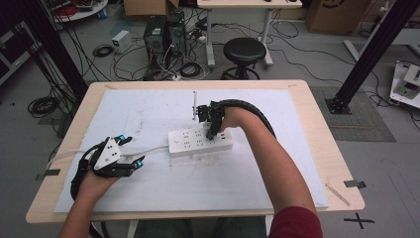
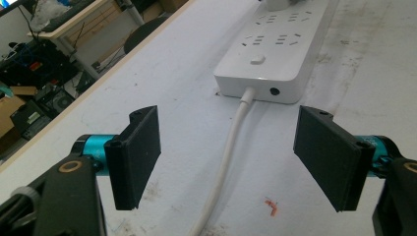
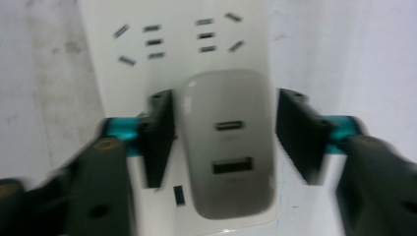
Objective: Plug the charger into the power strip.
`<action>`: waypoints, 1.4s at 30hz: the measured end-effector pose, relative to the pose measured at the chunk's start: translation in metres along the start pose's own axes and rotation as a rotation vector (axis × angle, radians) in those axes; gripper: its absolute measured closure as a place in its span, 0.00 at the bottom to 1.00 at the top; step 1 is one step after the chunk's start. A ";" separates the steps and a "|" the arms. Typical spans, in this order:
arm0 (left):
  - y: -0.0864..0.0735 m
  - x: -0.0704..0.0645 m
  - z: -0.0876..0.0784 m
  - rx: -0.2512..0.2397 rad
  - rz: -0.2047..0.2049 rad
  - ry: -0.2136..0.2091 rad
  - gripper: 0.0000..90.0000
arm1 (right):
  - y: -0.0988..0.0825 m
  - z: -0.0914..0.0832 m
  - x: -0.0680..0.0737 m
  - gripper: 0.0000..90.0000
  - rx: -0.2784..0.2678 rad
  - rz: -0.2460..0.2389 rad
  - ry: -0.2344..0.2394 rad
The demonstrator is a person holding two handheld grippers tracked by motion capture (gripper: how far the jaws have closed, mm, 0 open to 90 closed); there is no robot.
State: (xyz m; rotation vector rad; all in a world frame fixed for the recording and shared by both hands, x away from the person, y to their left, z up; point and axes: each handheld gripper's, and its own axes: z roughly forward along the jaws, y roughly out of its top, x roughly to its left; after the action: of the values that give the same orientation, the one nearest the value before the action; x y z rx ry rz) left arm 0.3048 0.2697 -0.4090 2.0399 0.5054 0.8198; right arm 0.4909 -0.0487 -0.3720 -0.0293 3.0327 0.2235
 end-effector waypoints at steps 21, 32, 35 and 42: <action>0.022 0.012 -0.011 -0.098 -0.014 -0.050 0.28 | -0.090 -0.077 0.077 0.22 -0.650 0.402 -0.181; 0.029 0.012 -0.012 -0.126 -0.045 -0.089 0.28 | -0.132 -0.078 0.117 0.22 -0.771 0.458 -0.228; 0.028 0.014 -0.009 -0.126 -0.056 -0.099 0.27 | -0.144 -0.077 0.123 0.22 -0.804 0.480 -0.243; 0.027 0.018 -0.003 -0.106 -0.075 -0.099 0.26 | -0.162 -0.068 0.130 0.22 -0.829 0.535 -0.272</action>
State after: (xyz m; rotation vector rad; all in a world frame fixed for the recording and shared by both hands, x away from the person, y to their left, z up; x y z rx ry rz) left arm 0.3165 0.2674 -0.3783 1.9412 0.4704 0.6830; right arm 0.3591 -0.2203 -0.3415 0.6783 2.3985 1.3583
